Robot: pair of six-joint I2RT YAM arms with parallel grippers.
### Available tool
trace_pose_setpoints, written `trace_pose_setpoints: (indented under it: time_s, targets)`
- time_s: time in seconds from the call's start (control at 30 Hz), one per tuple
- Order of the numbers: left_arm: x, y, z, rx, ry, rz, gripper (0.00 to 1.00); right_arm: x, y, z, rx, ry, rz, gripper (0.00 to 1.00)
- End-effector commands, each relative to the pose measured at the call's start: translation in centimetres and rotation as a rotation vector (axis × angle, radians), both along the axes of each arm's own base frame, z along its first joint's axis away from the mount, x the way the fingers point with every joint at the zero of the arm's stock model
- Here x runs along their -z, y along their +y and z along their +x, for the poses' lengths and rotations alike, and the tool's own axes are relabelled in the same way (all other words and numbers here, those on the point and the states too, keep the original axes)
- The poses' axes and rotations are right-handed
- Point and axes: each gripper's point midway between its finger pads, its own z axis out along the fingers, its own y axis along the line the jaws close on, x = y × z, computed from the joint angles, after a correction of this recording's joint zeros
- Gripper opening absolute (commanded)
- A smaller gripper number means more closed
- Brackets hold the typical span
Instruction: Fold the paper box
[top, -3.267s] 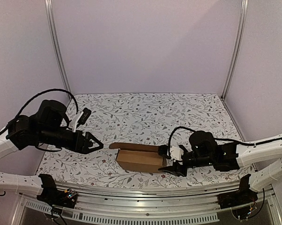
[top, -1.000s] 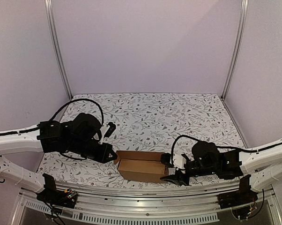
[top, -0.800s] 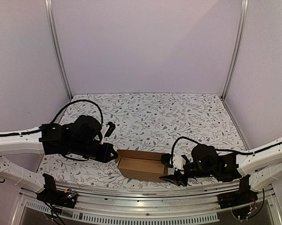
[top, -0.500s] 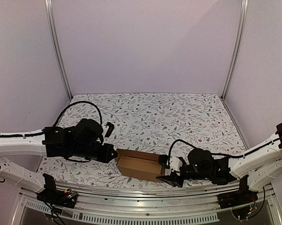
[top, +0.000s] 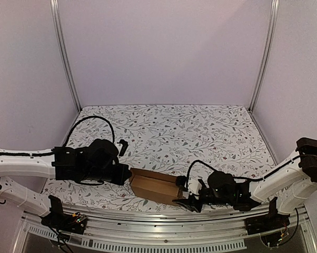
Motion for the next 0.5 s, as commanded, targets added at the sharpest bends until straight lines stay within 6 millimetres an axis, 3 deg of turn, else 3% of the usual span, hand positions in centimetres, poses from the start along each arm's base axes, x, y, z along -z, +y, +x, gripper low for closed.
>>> trace_pose_setpoints:
  time_s: [0.0, 0.47]
  targets:
    - [1.5, 0.4, -0.7, 0.005, 0.001, 0.043, 0.00, -0.9, 0.5, 1.1, 0.054, -0.024, 0.067, 0.35]
    - [2.6, 0.9, -1.5, 0.012, -0.019, 0.074, 0.00, 0.1, 0.7, 1.2, 0.081, 0.021, 0.089, 0.39]
